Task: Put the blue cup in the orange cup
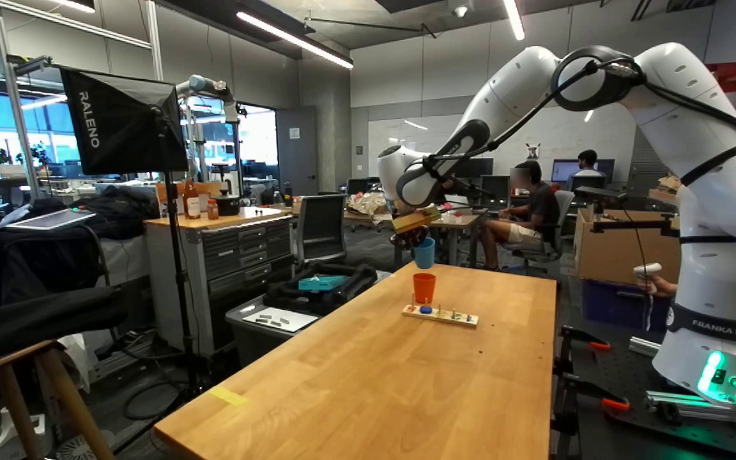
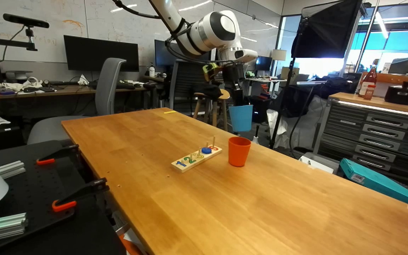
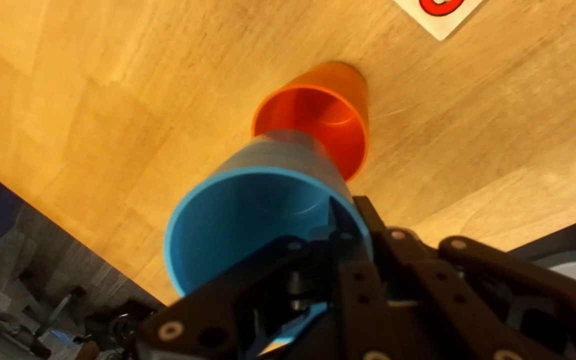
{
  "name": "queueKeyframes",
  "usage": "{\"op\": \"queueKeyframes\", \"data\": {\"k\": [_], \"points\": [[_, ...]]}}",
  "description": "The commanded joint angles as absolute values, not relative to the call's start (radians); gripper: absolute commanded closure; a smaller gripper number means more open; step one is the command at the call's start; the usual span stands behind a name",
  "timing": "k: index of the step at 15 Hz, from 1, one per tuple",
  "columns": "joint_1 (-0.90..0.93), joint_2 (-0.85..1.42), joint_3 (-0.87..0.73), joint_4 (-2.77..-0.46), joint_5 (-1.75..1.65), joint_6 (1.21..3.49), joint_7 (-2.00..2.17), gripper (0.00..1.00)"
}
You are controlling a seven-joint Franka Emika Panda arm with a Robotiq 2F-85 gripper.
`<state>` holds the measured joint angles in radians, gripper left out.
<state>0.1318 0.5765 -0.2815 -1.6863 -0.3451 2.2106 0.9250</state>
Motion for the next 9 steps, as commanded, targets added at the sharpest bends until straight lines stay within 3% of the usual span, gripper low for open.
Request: {"op": "queueKeyframes", "data": {"k": [1, 3, 4, 5, 9], "points": [[0.109, 0.624, -0.265, -1.645, -0.349, 2.227, 0.965, 0.98], [0.105, 0.637, -0.262, -1.641, -0.346, 2.234, 0.974, 0.94], [0.103, 0.644, -0.261, -1.639, -0.344, 2.237, 0.978, 0.71], [0.102, 0.650, -0.259, -1.636, -0.342, 2.238, 0.981, 0.75], [0.097, 0.666, -0.254, -1.616, -0.329, 2.229, 0.994, 0.44]]}}
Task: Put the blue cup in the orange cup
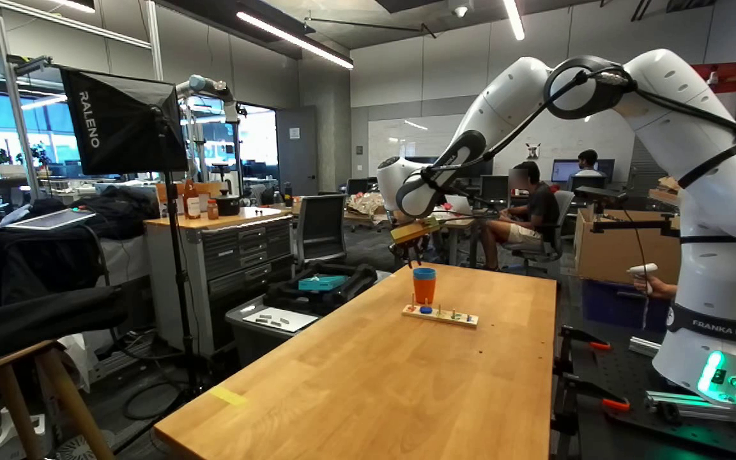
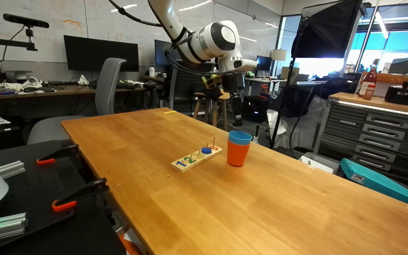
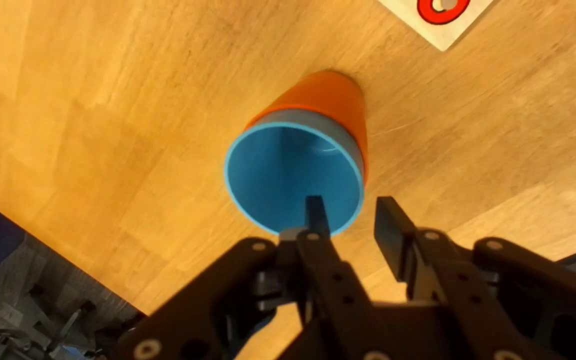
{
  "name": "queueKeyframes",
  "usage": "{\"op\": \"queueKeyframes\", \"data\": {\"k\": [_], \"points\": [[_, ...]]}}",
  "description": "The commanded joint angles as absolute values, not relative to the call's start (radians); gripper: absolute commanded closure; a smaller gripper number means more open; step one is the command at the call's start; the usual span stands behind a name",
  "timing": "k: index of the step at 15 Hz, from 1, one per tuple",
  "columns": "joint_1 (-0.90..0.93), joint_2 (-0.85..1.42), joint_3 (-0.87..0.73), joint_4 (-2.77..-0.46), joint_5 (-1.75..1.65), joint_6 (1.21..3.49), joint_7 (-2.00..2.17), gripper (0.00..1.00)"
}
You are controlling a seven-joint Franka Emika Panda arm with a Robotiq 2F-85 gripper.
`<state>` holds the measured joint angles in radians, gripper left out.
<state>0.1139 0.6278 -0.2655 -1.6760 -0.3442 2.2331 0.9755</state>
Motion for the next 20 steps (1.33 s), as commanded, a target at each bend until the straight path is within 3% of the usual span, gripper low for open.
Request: {"op": "queueKeyframes", "data": {"k": [1, 6, 17, 20], "points": [[0.095, 0.667, -0.251, -1.609, -0.324, 2.222, 0.995, 0.35], [0.048, 0.603, -0.136, -1.597, -0.181, 2.131, 0.791, 0.01], [0.058, 0.481, 0.011, -1.445, 0.048, 1.773, 0.325, 0.00], [0.076, 0.482, -0.003, -1.453, 0.034, 1.790, 0.348, 0.00]]}}
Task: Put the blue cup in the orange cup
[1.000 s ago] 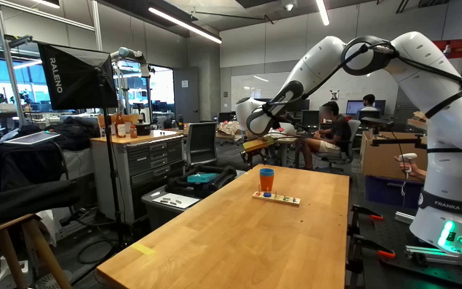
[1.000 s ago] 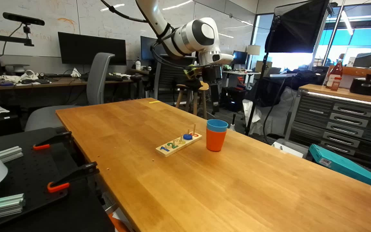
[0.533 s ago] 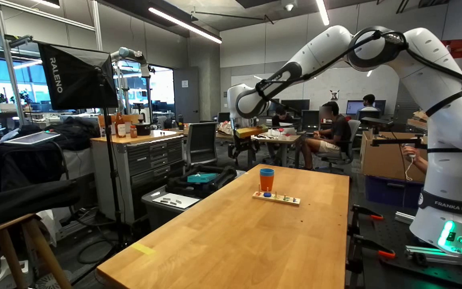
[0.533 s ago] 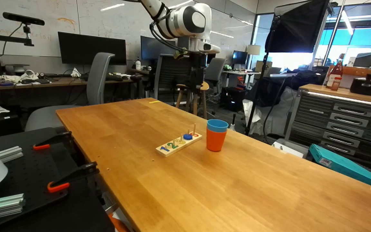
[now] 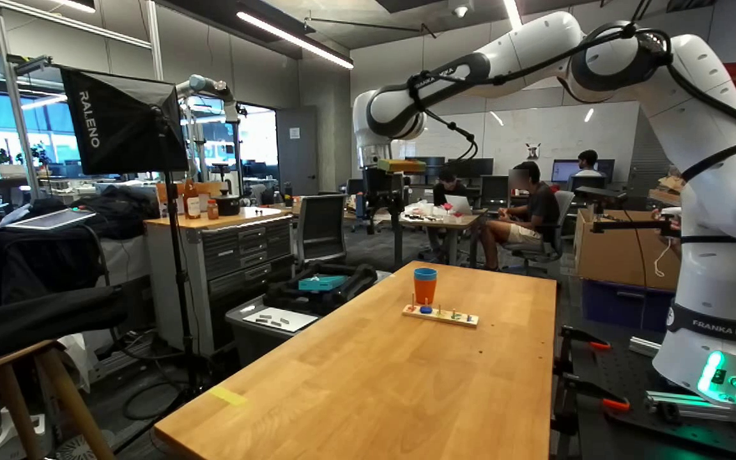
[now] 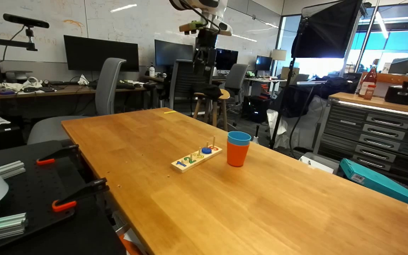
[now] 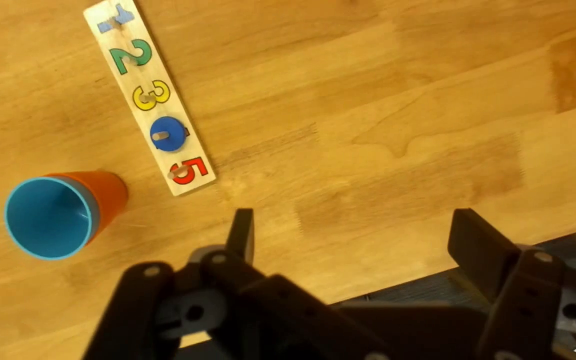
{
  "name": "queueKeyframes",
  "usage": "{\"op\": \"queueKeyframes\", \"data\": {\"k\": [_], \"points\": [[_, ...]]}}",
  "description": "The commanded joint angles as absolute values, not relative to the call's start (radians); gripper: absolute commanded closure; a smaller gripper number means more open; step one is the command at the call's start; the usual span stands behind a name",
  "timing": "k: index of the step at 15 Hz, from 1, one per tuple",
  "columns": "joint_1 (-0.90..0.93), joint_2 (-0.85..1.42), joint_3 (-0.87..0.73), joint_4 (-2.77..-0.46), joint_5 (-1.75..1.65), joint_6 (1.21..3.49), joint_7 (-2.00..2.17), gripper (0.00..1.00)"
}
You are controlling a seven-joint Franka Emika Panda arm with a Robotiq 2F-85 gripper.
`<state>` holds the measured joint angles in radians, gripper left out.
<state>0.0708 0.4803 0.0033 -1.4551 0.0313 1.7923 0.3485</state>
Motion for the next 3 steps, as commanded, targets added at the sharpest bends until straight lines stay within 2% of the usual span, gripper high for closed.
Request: {"op": "queueKeyframes", "data": {"k": [1, 3], "points": [[0.075, 0.470, 0.000, -1.447, 0.038, 1.776, 0.333, 0.00], [0.075, 0.461, 0.002, -1.444, 0.041, 1.766, 0.321, 0.00]]}}
